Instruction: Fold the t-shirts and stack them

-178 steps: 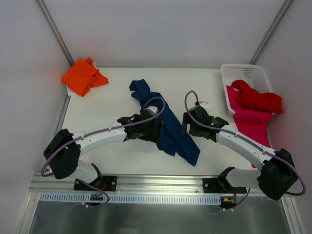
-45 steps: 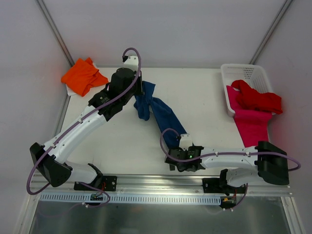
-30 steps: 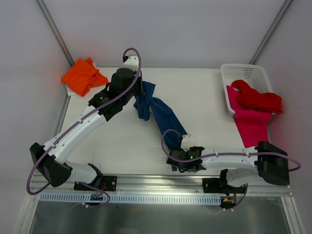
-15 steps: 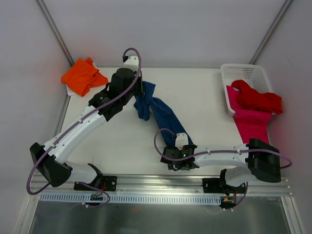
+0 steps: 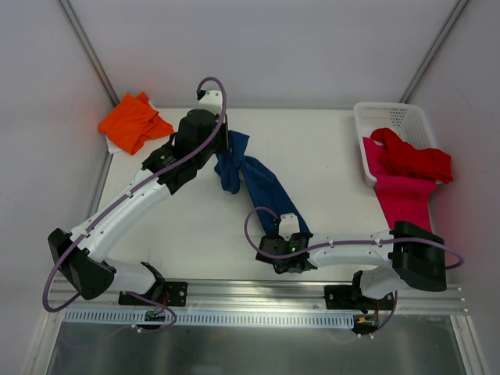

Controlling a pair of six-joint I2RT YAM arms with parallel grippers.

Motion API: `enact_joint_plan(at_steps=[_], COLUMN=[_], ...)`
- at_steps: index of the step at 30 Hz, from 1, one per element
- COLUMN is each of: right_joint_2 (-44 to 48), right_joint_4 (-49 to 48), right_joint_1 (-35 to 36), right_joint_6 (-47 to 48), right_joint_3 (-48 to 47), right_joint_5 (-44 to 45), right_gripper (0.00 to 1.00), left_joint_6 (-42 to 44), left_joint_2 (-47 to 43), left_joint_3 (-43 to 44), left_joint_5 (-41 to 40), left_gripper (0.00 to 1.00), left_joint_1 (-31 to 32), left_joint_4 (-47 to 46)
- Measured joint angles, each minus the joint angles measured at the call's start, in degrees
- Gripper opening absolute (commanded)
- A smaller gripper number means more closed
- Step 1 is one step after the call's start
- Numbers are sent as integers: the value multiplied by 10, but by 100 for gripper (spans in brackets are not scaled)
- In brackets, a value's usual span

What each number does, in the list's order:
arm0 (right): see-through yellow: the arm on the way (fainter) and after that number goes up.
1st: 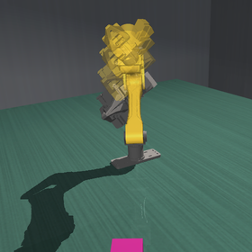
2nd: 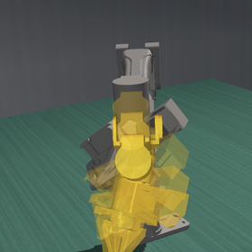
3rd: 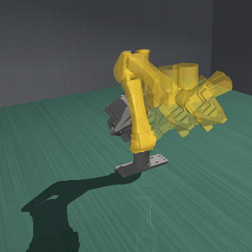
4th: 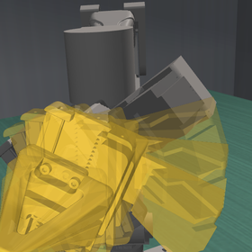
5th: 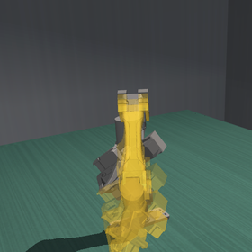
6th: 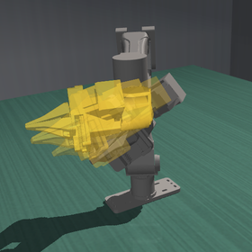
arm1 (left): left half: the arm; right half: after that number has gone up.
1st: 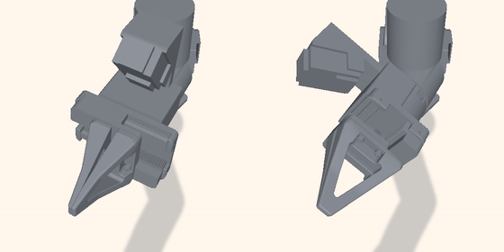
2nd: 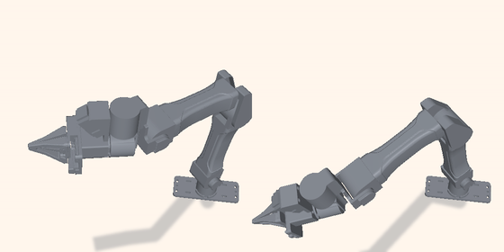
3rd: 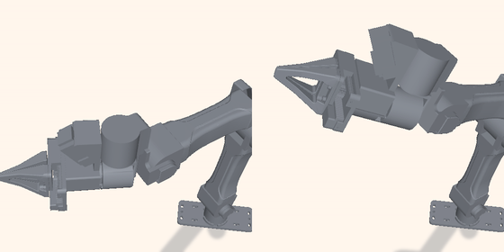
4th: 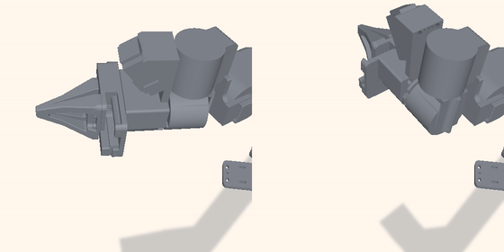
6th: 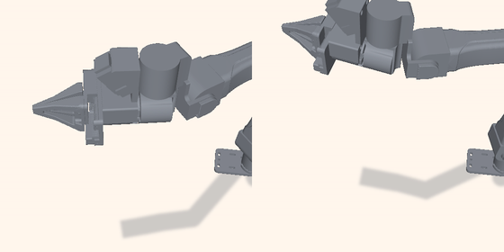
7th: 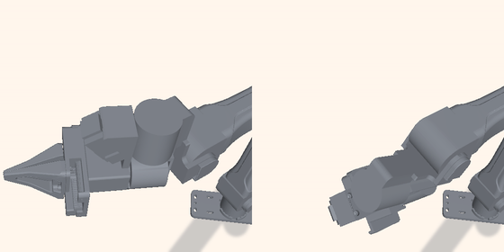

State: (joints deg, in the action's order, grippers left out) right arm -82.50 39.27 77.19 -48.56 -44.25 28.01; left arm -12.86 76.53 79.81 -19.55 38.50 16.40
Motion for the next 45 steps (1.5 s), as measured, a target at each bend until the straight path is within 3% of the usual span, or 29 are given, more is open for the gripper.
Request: enact_joint_plan(at_steps=[5,10,20,26,32,37,45], right_joint_2=[-1,-3,-2,62,189,235,251], right_joint_4=[-14,-19,5,158,294,329,359], right_joint_1=[0,0,0,0,0,0,0], right_joint_6=[0,1,8,38,108,232,399], right_joint_3=[9,19,2,-151,-397,-596,-818], right_joint_5=[-4,-8,-1,81,184,247,272], right_gripper=[30,2,0,0,0,0,0], left_joint_6=[0,0,0,3,25,53,77], left_joint_2=[0,-2,-13,-49,-104,-175,-249], left_joint_3=[-2,-12,-20,-11,83,165,303], left_joint_5=[0,0,0,22,79,169,308], left_gripper=[0,0,0,0,0,0,0], left_joint_1=[0,0,0,0,1,1,1], left_joint_4=[0,2,2,26,94,137,200])
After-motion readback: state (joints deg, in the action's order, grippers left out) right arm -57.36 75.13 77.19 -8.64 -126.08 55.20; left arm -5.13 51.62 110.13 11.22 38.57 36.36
